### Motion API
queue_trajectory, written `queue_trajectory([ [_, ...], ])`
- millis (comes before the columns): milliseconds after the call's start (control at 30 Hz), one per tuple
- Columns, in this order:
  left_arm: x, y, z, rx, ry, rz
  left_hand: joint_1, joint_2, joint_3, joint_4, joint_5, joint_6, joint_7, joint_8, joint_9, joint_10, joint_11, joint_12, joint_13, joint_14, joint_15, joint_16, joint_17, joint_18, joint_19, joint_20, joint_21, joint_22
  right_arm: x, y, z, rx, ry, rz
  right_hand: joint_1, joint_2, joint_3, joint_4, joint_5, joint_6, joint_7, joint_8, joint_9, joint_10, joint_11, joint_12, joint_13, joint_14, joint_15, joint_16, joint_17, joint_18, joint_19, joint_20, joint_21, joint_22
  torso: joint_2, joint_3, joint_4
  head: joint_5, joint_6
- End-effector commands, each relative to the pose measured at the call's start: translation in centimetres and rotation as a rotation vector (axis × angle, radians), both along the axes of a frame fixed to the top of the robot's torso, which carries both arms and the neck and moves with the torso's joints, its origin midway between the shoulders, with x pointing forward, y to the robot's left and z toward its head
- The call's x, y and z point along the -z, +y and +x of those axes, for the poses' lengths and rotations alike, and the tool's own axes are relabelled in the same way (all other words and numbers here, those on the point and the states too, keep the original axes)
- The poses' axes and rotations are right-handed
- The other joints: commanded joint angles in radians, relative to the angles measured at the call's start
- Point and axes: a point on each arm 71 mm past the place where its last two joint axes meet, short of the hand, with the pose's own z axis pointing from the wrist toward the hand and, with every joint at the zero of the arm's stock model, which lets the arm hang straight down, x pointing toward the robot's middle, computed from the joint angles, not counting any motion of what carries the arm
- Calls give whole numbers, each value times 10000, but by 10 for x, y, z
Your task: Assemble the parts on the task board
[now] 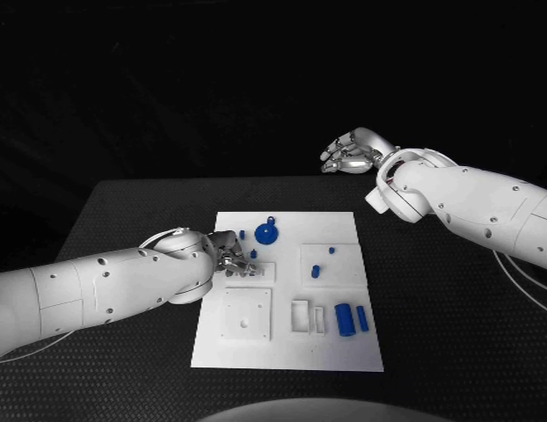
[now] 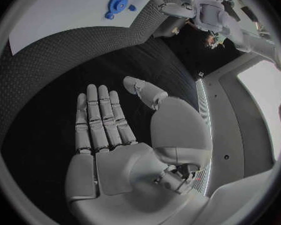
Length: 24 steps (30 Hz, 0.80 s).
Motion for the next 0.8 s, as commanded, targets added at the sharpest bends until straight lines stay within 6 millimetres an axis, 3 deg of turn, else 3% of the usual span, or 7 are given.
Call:
queue_trajectory([
  [33, -6, 1, 2, -48, 1, -180, -132, 2, -6, 145, -42, -7, 10, 52, 15, -49, -7, 33, 17, -18, -49, 45, 14, -51, -77, -1145, -39, 20, 2, -1, -1, -90, 62, -80, -11, -58, -56, -10, 71, -83, 2, 13, -11, -18, 74, -65, -14, -56, 6, -54, 14, -73, -94, 9, -51, 18, -9, -8, 7, -2, 17],
  [433, -53, 13, 23, -311, -281, -693, -308, -8, -68, 407, -42, -60, 13, 57, 17, -96, -4, 13, 22, -63, -49, 28, 18, -22, -119, -1146, -42, 22, 3, -5, 1, 0, 85, -112, -22, -48, -89, -1, 96, -97, 7, 16, -17, -33, 81, -89, -13, -84, 19, -84, 17, -89, -117, 6, -95, 48, -7, 16, 10, 69, 151],
  [633, -68, 21, 43, -435, -489, -607, 230, 79, 261, 330, -28, -294, 112, -19, -7, -354, 93, -167, -43, -291, 48, -157, -53, -39, -297, -1102, -161, -18, 3, -8, 1, 51, 99, -130, -23, -37, -94, 4, 100, -99, 7, 17, -18, -33, 81, -92, -12, -87, 21, -89, 19, -92, -119, 5, -104, 55, 13, -7, 4, 66, 267],
  [800, -72, 23, 61, -570, -594, -438, 695, 184, 354, 105, -11, -783, 309, -227, -87, -627, 284, -338, -111, -559, 237, -313, -112, -153, -538, -999, -314, -58, 3, -10, 1, 94, 100, -140, -21, -29, -94, 6, 102, -99, 7, 19, -18, -33, 81, -94, -11, -86, 21, -90, 20, -92, -118, 4, -108, 59, 24, 4, -7, 76, 323],
])
